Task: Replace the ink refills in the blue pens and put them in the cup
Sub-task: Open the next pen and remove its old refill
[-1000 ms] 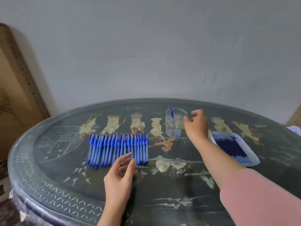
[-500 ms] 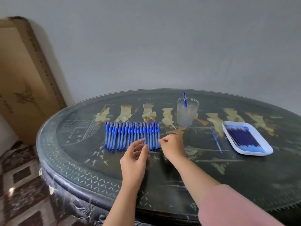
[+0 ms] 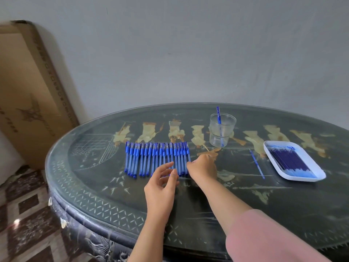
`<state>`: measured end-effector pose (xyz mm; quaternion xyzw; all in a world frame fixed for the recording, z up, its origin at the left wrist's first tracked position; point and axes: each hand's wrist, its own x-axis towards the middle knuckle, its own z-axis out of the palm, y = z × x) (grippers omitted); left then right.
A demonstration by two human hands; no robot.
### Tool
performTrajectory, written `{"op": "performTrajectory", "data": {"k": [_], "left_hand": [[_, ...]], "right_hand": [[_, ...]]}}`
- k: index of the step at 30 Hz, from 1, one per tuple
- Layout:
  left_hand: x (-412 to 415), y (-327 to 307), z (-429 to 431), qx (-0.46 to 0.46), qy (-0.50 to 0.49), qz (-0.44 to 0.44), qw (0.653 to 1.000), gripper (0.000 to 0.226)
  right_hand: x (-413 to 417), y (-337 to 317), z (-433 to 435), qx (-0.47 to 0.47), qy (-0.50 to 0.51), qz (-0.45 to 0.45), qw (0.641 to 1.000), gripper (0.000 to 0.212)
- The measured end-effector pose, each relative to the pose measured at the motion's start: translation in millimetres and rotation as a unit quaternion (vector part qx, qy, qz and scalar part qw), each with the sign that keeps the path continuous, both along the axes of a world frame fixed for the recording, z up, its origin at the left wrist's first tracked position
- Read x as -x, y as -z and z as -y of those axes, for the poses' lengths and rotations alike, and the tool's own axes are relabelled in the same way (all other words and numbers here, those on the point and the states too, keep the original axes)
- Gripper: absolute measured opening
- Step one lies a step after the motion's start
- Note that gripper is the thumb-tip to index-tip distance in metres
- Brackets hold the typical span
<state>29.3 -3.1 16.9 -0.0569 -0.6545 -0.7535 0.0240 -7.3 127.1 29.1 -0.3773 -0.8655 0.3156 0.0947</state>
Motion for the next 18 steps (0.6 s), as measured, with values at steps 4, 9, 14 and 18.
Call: {"op": "performTrajectory", "data": {"k": [4,9,14,18], "left_hand": [[-1,0,-1,-0.005,0.003,0.002,1.0,0.017],[0,0,0,-0.005,0.005,0.003,1.0,0.016],[0,0,-1,-0.008,0.008,0.006,1.0,0.016],[0,0,0,-0.012,0.008,0.006,1.0,0.017]], "right_hand": [[1,0,-3,0.003,0.001,-0.006,1.0,0.025],[-1,-5,-11,0.016,0.008,-0.004,1.0,0.022],[-1,-8,-21,0.011,-0.006,0.007,1.0,0.026],[1,-9,-28,-0.01,-0.03,0.033,0.999,0.024]]}}
